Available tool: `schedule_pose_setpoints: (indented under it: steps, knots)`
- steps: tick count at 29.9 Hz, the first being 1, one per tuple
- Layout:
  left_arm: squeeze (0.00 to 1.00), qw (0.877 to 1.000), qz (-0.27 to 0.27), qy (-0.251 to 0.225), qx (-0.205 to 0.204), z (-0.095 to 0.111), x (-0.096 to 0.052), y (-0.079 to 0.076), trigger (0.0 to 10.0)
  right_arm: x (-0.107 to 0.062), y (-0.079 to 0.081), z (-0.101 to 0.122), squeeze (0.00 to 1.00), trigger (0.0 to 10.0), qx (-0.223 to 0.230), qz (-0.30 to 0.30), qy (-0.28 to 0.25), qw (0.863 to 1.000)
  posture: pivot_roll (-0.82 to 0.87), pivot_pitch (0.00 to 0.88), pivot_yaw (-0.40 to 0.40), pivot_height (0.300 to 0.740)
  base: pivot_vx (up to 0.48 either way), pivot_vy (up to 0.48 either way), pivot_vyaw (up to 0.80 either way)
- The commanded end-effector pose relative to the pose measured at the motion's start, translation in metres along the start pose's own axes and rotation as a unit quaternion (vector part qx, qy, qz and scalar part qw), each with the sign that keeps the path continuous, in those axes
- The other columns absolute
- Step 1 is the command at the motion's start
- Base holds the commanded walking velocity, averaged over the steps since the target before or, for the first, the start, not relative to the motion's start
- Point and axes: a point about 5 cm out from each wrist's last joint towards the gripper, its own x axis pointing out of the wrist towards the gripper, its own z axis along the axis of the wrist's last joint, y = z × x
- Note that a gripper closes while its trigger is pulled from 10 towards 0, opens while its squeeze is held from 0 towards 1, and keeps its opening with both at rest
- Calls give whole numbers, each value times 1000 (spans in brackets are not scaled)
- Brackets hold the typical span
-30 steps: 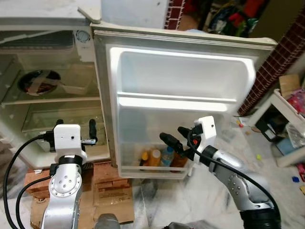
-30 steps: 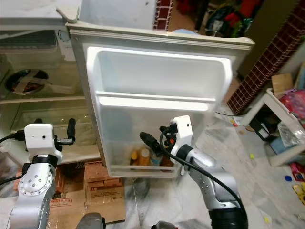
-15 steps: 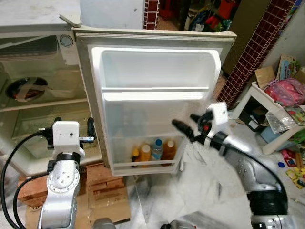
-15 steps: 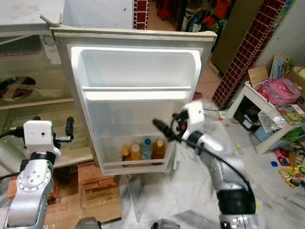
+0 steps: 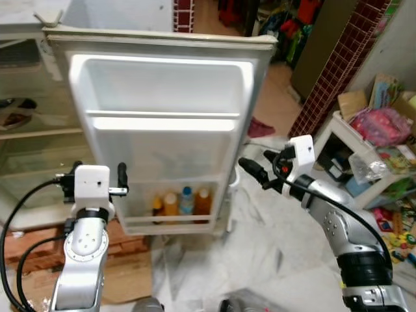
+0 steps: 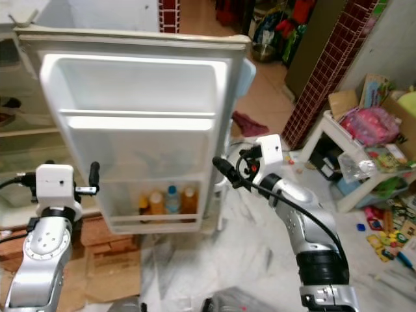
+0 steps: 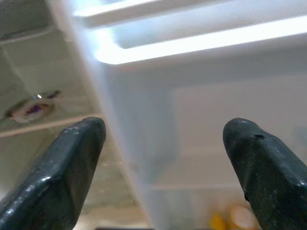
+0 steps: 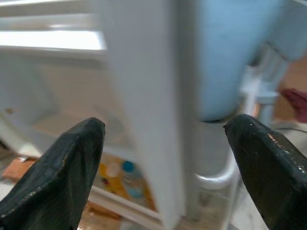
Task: Restocking fridge
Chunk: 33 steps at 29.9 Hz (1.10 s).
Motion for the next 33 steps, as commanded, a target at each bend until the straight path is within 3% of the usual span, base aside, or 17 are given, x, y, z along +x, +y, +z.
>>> schedule_pose_setpoints:
  steps: [1,12,24,29,33]
  knots:
    - [0,1000,3,5,3,1,1,-3,10000,-2,-10,8,0,10000,-25,-34,-25,999,78,0,-44,740,382,-289,0]
    - [0,1000,14,16,-14,2,4,-8,10000,14,-3,33,0,10000,-41,-59,-110,991,83,0,-51,740,288,-377,632]
    - [0,996,62,45,-43,-4,3,0,10000,17,-1,36,0,10000,-66,-62,-129,988,80,0,-55,740,312,-332,657]
    - [0,996,66,47,-33,-5,4,1,10000,18,0,35,0,10000,-69,-63,-131,987,80,0,-54,740,0,0,629]
    - [0,994,80,50,-47,-5,4,2,10000,19,-1,36,0,10000,-72,-70,-133,986,80,0,-53,740,0,0,534]
